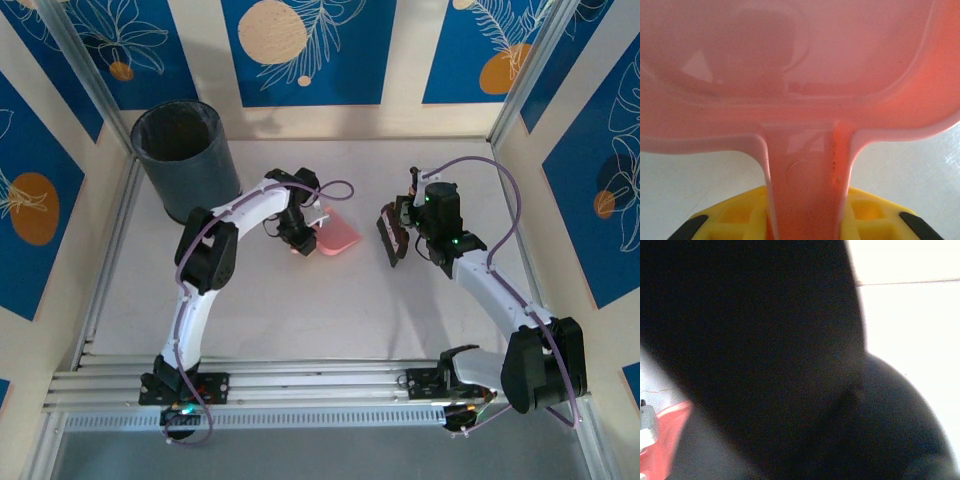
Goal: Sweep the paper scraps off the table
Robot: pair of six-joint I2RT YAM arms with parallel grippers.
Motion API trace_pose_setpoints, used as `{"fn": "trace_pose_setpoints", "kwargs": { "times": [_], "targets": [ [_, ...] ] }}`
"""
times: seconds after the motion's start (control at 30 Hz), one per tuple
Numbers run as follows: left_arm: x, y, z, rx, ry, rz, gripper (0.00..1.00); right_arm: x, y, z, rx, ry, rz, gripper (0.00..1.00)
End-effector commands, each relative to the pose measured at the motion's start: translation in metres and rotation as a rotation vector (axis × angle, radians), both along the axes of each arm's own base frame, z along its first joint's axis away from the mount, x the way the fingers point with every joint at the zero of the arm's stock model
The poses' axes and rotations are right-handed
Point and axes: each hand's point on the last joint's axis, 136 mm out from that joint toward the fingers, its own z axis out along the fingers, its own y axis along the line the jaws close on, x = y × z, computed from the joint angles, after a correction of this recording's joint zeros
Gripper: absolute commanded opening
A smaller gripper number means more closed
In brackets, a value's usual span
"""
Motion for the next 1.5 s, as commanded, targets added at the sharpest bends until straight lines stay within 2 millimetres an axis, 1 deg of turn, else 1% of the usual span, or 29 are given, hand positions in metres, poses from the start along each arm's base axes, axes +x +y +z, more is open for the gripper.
{"fn": "trace_pose_setpoints", "kwargs": {
  "times": [0.0, 0.1, 0.23, 0.4, 0.53, 0.83, 0.9, 1.07, 1.17, 1.3, 1.43, 1.47],
  "targets": [
    [0.002, -0.001, -0.004, 0.027, -0.009, -0.031, 0.05, 0.0, 0.0, 0.013, 0.033, -0.039, 0.0, 0.0],
    [0.002, 0.002, -0.007, 0.044, -0.008, -0.03, 0.06, 0.0, 0.0, 0.012, 0.034, -0.036, 0.0, 0.0],
    [0.003, 0.004, -0.008, 0.056, -0.014, -0.029, 0.11, 0.001, 0.001, 0.012, 0.039, -0.037, 0.002, 0.0],
    [0.004, 0.004, -0.007, 0.055, -0.02, -0.029, 0.22, 0.001, 0.001, 0.011, 0.039, -0.036, 0.002, 0.0],
    [0.003, 0.004, -0.007, 0.058, -0.021, -0.03, 0.28, 0.0, 0.0, 0.01, 0.039, -0.033, 0.0, 0.0],
    [0.004, 0.006, -0.004, 0.056, -0.037, -0.028, 0.36, 0.0, 0.0, 0.01, 0.046, -0.034, 0.003, 0.0],
    [0.004, 0.006, -0.002, 0.052, -0.044, -0.029, 0.4, 0.001, 0.001, 0.01, 0.049, -0.036, 0.009, 0.0],
    [0.005, 0.007, 0.01, 0.036, -0.08, -0.024, 0.55, 0.004, 0.005, 0.015, 0.049, -0.06, 0.033, 0.0],
    [0.003, 0.007, 0.021, 0.019, -0.103, -0.02, 0.62, 0.009, 0.01, 0.019, 0.041, -0.082, 0.057, 0.0],
    [0.001, 0.01, 0.044, -0.016, -0.155, 0.005, 0.66, 0.018, 0.022, 0.029, 0.007, -0.139, 0.112, 0.0],
    [0.001, 0.012, 0.069, -0.07, -0.233, 0.044, 0.69, 0.026, 0.041, 0.04, -0.041, -0.219, 0.182, 0.0],
    [-0.001, 0.013, 0.072, -0.082, -0.245, 0.053, 0.7, 0.028, 0.044, 0.042, -0.047, -0.23, 0.193, 0.0]
  ]
}}
